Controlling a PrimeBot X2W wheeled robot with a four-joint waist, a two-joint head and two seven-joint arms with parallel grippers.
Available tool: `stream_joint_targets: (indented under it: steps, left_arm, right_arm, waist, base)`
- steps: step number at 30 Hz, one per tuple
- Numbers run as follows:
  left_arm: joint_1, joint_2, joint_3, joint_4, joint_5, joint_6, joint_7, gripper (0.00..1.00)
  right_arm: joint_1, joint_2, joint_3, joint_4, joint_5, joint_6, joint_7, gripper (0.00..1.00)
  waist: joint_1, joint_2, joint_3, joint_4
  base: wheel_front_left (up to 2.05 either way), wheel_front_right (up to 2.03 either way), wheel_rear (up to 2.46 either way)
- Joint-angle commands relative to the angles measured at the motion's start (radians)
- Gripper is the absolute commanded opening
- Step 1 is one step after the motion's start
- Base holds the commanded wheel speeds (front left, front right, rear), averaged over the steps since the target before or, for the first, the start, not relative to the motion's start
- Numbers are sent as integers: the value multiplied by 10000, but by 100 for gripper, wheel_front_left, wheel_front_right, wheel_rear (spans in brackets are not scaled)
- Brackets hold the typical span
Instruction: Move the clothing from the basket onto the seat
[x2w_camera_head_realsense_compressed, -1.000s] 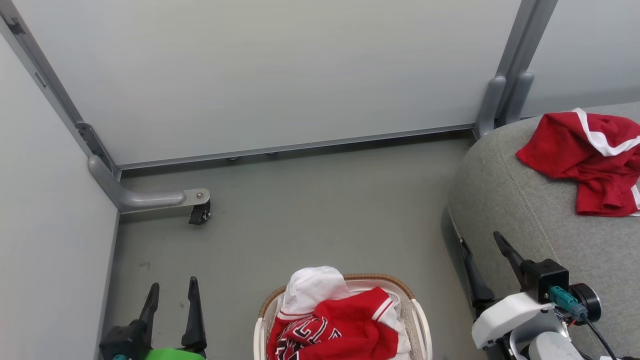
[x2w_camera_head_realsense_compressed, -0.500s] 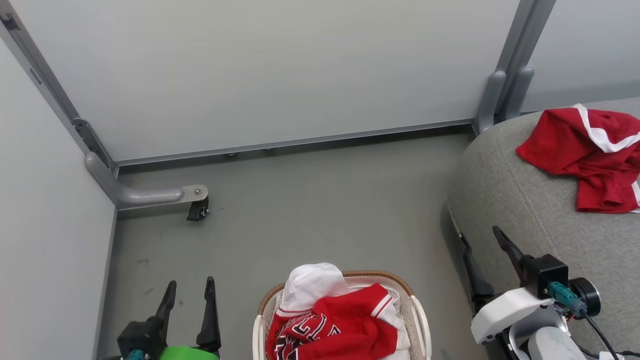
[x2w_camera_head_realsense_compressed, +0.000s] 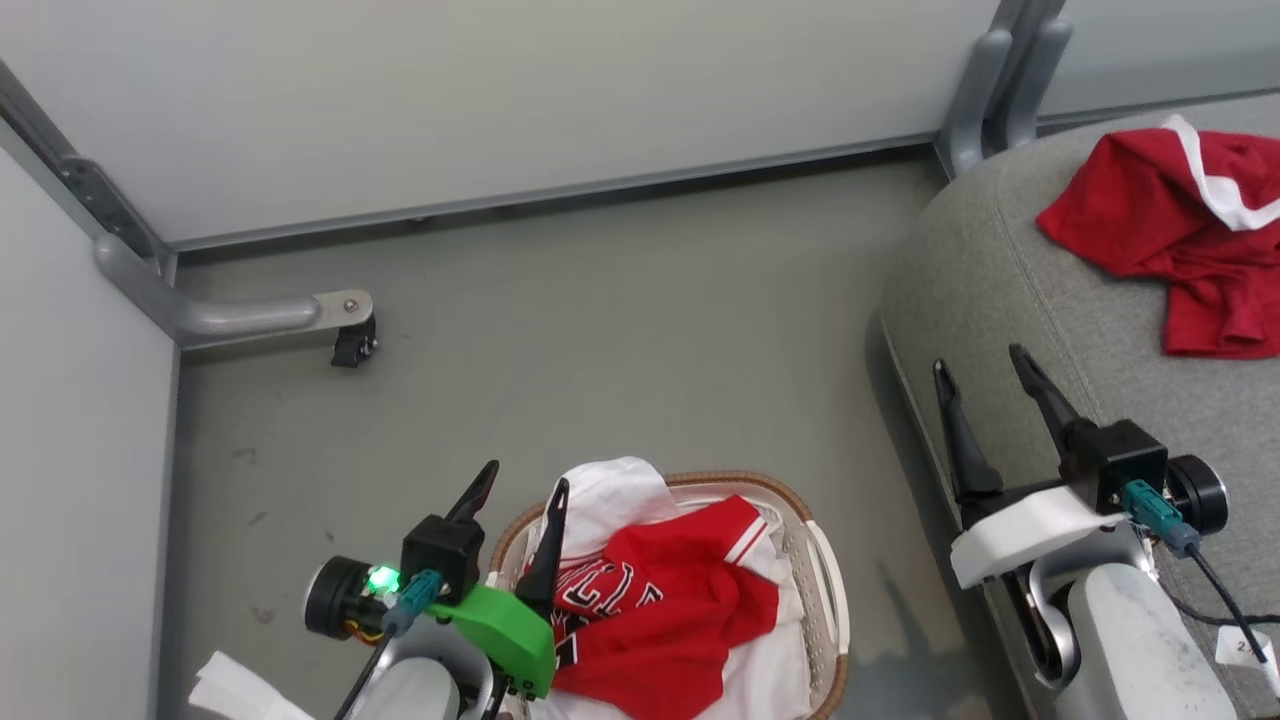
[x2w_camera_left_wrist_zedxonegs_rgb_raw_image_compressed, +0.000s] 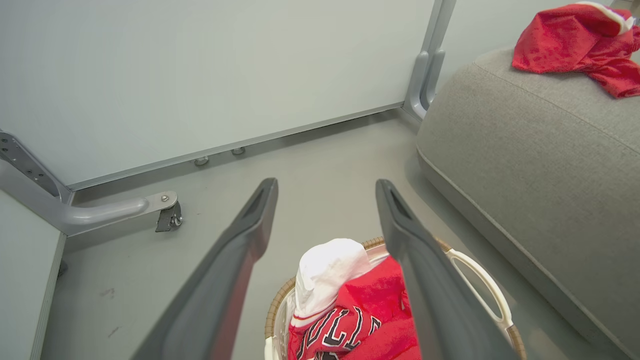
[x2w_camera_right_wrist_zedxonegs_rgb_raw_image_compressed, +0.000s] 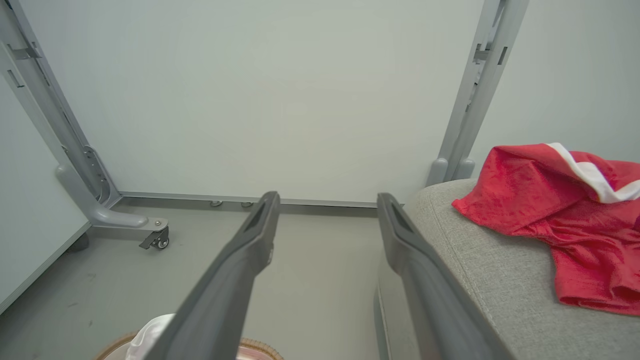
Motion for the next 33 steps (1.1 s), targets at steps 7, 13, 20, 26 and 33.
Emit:
stream_joint_targets:
  steps: [7, 13, 20, 26, 33]
  left_arm:
    - [-1851, 42, -903, 2128, 518, -120, 7, 100]
    - [-3191, 102, -1412, 3918, 924, -167, 6, 100]
    - [-4202, 86, -1726, 5337, 998, -209, 6, 100]
    - [-4890, 310, -1992, 6259, 1166, -156, 8, 100]
    - [-5604, 529, -1791, 7027, 936, 318, 155, 100]
  right_arm:
    - [-1049, -30, 14, -540, 117, -12, -20, 100]
    - [-1645, -26, 194, -818, 446, -12, -20, 100]
    - [-2143, -22, 373, -1063, 843, -14, -20, 100]
    - [-2456, -21, 608, -1327, 1154, -14, -20, 100]
    - [-2779, -25, 773, -1458, 1229, -14, -20, 100]
  waist:
    - [0, 0, 3147, -1426]
    - [0, 0, 4690, -2034]
    - [0, 0, 5833, -2440]
    - [0, 0, 6645, -2660]
    - [0, 0, 7262, -2791]
  base:
    - [0, 0, 0]
    - [0, 0, 0]
    - [0, 0, 0]
    - [0, 0, 0]
    - [0, 0, 0]
